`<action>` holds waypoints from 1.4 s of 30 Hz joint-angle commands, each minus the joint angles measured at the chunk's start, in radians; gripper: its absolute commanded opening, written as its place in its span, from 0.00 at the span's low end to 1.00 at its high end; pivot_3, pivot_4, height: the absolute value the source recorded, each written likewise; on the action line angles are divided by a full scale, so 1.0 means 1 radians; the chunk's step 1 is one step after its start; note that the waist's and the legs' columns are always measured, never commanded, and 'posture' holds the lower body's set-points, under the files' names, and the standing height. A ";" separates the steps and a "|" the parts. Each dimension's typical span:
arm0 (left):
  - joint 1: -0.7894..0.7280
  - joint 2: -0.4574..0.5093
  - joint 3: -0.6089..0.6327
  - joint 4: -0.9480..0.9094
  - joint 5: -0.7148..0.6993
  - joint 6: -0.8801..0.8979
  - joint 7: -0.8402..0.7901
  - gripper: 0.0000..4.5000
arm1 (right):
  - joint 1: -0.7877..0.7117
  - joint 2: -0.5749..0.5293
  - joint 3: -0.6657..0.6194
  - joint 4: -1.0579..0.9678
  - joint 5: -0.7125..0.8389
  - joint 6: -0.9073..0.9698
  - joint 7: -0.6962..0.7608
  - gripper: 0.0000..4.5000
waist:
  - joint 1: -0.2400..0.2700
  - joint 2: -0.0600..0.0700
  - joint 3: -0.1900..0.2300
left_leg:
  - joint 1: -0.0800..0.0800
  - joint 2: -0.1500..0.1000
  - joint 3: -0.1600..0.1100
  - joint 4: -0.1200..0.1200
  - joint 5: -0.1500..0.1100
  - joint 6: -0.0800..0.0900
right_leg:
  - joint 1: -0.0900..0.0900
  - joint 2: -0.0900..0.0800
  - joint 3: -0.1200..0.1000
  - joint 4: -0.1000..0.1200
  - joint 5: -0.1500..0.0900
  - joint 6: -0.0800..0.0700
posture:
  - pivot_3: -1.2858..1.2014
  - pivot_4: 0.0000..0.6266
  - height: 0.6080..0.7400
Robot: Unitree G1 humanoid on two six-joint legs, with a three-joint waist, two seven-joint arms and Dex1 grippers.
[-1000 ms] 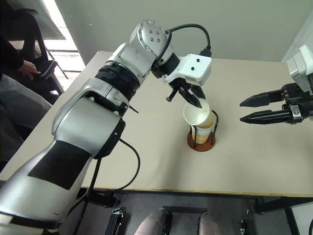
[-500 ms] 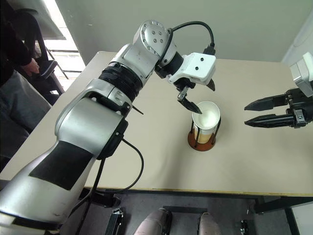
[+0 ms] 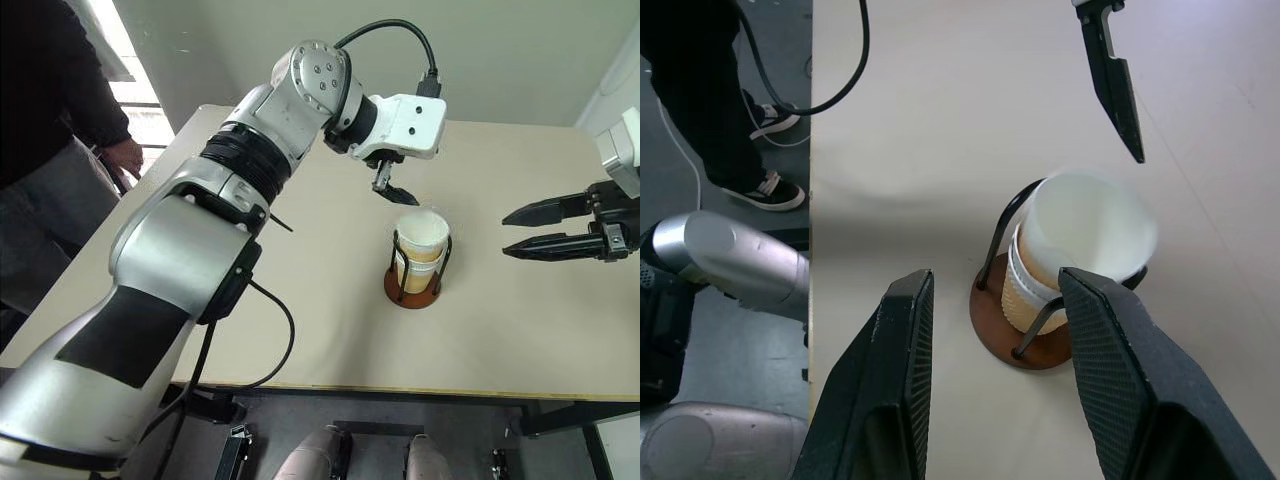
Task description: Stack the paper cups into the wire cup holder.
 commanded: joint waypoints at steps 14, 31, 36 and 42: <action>-0.013 0.139 0.291 -0.060 -0.248 0.186 -0.204 1.00 | -0.010 0.017 -0.023 -0.048 0.005 0.019 -0.068 0.43 | -0.005 0.000 0.000 | 0.000 0.000 0.000 -0.001 0.000 0.000 | -0.001 0.001 -0.001 0.000 0.000 0.000 | 0.52 0.24 1.00; 0.708 0.598 0.507 -0.829 -0.572 0.796 -0.284 1.00 | 0.023 0.258 -0.014 0.108 -0.105 0.052 -0.413 0.43 | -0.017 0.003 -0.001 | 0.006 0.000 -0.001 -0.001 0.010 -0.002 | 0.002 0.002 -0.002 0.003 0.005 -0.003 | 0.52 0.24 1.00; 0.834 0.660 0.556 -0.856 -0.609 0.765 -0.214 1.00 | 0.009 0.319 -0.040 0.155 -0.124 0.026 -0.499 0.43 | -0.010 0.003 -0.002 | 0.007 0.000 -0.005 -0.003 0.016 -0.004 | 0.003 0.003 -0.003 0.002 0.011 -0.011 | 0.52 0.24 1.00; 0.851 0.667 0.580 -0.829 -0.642 0.729 -0.155 1.00 | 0.074 0.372 -0.052 0.112 -0.139 -0.038 -0.544 0.43 | -0.010 0.000 -0.003 | 0.020 -0.003 -0.006 -0.042 0.035 -0.025 | 0.005 -0.001 0.003 -0.007 0.021 -0.027 | 0.52 0.24 1.00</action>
